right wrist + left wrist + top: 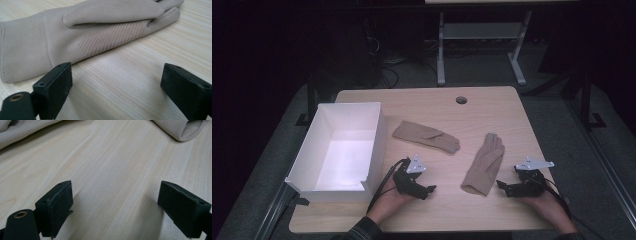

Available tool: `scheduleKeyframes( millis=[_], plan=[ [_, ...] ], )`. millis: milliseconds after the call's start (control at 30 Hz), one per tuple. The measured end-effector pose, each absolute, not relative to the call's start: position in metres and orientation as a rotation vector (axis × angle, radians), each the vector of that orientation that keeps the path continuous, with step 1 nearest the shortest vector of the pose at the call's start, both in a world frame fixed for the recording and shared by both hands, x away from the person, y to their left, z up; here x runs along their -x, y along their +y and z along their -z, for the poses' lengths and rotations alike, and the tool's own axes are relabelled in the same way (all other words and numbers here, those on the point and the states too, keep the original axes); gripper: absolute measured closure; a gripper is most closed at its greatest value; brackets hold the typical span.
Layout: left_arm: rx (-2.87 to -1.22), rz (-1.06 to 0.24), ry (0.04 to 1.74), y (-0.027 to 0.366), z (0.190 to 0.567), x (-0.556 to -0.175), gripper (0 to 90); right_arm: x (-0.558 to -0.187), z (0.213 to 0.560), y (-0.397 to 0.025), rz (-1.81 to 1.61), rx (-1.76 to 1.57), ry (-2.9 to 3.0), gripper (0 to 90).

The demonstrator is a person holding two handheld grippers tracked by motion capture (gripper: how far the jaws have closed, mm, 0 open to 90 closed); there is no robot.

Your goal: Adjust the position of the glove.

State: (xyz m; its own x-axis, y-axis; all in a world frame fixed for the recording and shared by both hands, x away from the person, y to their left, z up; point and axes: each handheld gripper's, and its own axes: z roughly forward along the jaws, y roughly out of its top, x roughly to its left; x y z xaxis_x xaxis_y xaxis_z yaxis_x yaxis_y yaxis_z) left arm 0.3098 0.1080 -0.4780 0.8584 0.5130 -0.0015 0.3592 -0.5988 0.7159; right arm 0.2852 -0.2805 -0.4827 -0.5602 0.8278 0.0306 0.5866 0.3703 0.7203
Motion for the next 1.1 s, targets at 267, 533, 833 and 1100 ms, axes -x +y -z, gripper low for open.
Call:
scheduleKeyframes(
  millis=[267, 533, 833, 1100],
  plan=[
    [-2.278, -0.26, 0.627, 0.108, 0.478, -0.309, 12.1, -0.287, 0.477, -0.28, -0.946, -1.258, 2.352, 13.8],
    [-2.298, -0.242, 0.597, 0.111, 0.476, -0.309, 12.1, -0.289, 0.466, -0.279, -0.971, -1.256, 2.37, 29.2],
    [-2.288, -0.238, 0.592, 0.114, 0.477, -0.308, 12.1, -0.288, 0.447, -0.269, -1.09, -1.21, 2.385, 80.5],
    [-2.278, -0.24, 0.581, 0.115, 0.478, -0.309, 12.1, -0.293, 0.442, -0.254, -1.159, -1.128, 2.438, 89.9]
  ],
)
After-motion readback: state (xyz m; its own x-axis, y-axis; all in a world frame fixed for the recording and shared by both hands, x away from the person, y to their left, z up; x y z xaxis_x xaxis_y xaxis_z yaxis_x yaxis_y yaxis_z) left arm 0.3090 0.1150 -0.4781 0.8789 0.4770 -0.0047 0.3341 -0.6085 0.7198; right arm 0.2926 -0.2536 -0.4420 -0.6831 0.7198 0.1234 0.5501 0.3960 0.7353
